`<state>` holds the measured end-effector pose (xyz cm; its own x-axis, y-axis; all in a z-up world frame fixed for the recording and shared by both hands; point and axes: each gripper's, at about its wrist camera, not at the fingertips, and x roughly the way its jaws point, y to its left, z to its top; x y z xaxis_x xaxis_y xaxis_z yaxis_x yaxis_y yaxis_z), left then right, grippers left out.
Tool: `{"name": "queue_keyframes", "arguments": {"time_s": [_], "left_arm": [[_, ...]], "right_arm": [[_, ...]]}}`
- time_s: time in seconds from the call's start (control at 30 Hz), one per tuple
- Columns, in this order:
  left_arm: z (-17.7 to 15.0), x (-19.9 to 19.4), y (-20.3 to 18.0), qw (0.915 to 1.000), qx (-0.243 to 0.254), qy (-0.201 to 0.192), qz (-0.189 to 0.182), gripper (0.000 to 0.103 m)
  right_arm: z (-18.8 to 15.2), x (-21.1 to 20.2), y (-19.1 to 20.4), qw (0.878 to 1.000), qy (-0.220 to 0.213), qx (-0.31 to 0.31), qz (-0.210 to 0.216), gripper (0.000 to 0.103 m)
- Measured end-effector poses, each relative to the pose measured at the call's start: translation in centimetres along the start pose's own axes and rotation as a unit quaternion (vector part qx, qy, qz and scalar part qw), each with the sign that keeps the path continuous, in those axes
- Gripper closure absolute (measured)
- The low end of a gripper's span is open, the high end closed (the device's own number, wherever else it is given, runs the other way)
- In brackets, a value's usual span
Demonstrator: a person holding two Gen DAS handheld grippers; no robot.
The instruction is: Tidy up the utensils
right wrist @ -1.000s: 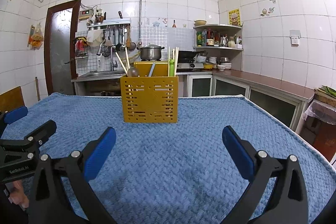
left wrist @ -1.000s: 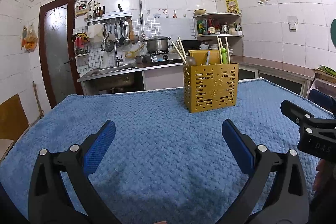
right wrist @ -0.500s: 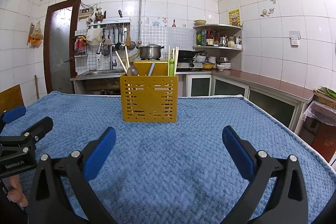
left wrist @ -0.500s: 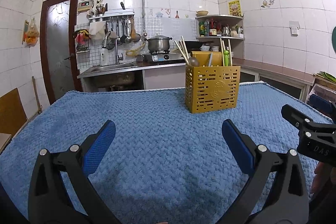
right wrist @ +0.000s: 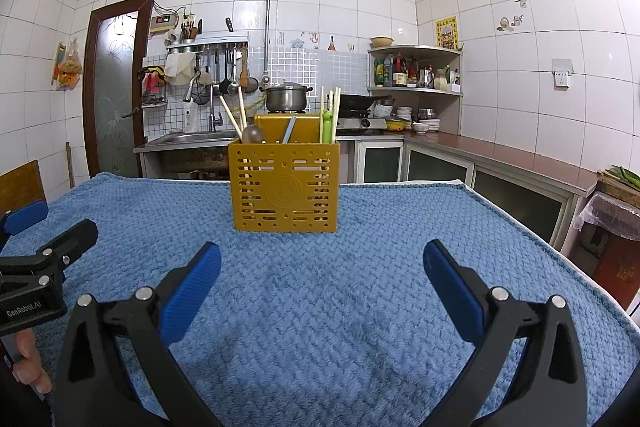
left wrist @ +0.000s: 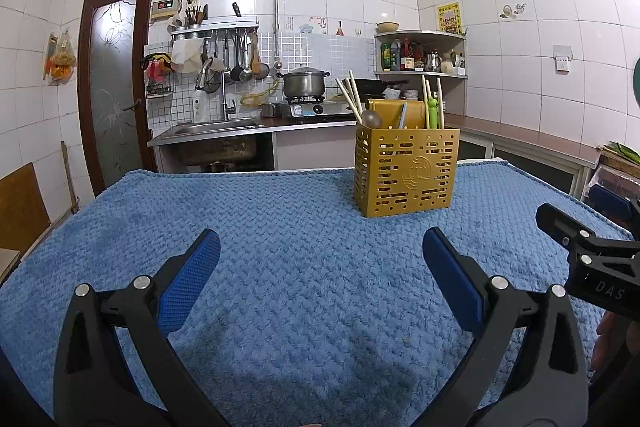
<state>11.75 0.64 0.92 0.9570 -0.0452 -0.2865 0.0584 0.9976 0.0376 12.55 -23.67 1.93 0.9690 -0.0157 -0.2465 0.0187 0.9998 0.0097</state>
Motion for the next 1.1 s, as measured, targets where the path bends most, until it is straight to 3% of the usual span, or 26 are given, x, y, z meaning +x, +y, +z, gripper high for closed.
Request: {"name": "queue_keyframes", "arguments": {"time_s": [1.1], "left_arm": [[-0.05, 0.37, 0.03, 0.9999, -0.006, 0.008, -0.001, 0.005]], "right_arm": [[-0.30, 0.33, -0.02, 1.000, 0.004, -0.001, 0.000, 0.004]]}}
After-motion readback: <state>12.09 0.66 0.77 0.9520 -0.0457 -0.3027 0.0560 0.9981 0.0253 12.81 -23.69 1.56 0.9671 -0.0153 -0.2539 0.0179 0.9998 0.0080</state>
